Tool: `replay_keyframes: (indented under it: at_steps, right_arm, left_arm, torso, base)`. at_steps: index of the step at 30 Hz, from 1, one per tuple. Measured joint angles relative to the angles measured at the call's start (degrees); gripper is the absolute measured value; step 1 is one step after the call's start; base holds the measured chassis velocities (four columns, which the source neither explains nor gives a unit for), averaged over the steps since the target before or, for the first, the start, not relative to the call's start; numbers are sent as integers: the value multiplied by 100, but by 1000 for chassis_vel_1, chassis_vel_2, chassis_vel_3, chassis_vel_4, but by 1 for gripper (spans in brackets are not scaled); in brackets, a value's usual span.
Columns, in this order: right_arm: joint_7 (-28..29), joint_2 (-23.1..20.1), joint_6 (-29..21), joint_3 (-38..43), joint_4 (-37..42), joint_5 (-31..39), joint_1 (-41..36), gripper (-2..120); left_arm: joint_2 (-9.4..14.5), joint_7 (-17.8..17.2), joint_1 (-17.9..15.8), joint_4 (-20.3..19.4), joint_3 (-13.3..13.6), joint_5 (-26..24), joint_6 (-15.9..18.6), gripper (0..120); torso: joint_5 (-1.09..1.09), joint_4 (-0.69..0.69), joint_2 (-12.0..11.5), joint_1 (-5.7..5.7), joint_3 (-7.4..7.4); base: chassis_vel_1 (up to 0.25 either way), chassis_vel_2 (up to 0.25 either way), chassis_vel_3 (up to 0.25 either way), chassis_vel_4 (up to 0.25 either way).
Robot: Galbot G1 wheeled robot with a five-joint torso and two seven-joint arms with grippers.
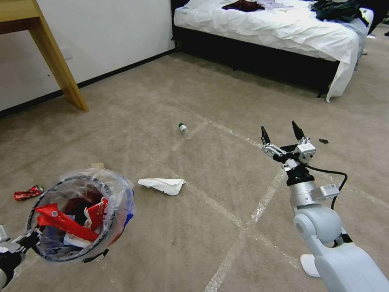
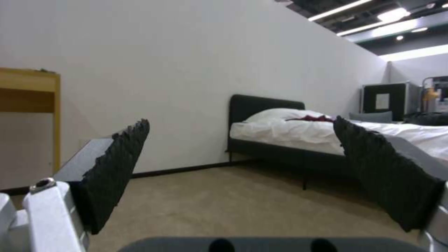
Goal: Pick up the trash bin and place the garbage on the floor into it.
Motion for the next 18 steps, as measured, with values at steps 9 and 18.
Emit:
replay_keyframes:
  at_steps: [9,18]
  right_arm:
    - [0,-3,9,-35,-53,2,40,100]
    - [0,7,23,-68,-116,-1,98,100]
  left_arm:
    - [-8,4,-33,52,-1,11,20,1]
    - [-6,6,-36,76,-22,33,26,1]
  torso:
    - [0,0,0,1,0]
    - [0,2,0,0,0]
  base:
    - [66,55,70,75]
    - [94,101,99,107]
